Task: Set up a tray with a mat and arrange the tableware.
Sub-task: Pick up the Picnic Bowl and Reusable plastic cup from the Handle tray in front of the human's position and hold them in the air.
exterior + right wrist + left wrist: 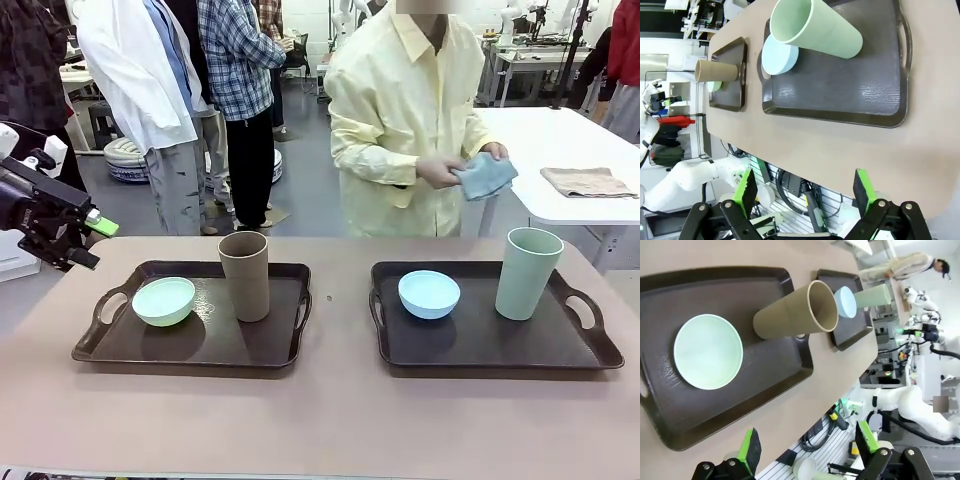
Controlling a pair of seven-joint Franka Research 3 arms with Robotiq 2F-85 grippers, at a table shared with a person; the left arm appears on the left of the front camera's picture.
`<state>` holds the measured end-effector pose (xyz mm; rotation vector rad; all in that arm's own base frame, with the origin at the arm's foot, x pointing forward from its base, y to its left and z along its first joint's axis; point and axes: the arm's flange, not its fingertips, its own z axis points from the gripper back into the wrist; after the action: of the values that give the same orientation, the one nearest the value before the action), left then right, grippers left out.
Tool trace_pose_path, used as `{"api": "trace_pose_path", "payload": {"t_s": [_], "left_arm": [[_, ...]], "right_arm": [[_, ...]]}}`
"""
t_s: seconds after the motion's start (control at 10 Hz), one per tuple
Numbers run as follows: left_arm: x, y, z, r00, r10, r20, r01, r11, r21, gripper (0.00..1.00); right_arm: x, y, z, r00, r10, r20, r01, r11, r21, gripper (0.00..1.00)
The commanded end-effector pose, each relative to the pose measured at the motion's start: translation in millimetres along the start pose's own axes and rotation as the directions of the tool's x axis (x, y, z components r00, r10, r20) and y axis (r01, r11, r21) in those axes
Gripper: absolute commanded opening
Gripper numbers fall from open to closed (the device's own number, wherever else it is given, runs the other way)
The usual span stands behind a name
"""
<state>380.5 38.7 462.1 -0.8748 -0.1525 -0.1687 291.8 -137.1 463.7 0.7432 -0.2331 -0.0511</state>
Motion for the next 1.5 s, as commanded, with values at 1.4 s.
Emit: {"api": "trace_pose_path", "payload": {"t_s": [1.4], "left_arm": [[0, 0, 0, 1.0, 0.0, 0.0, 0.0, 1.0, 0.0, 1.0]], "right_arm": [[0, 0, 0, 1.0, 0.0, 0.0, 0.0, 1.0, 0.0, 1.0]]}}
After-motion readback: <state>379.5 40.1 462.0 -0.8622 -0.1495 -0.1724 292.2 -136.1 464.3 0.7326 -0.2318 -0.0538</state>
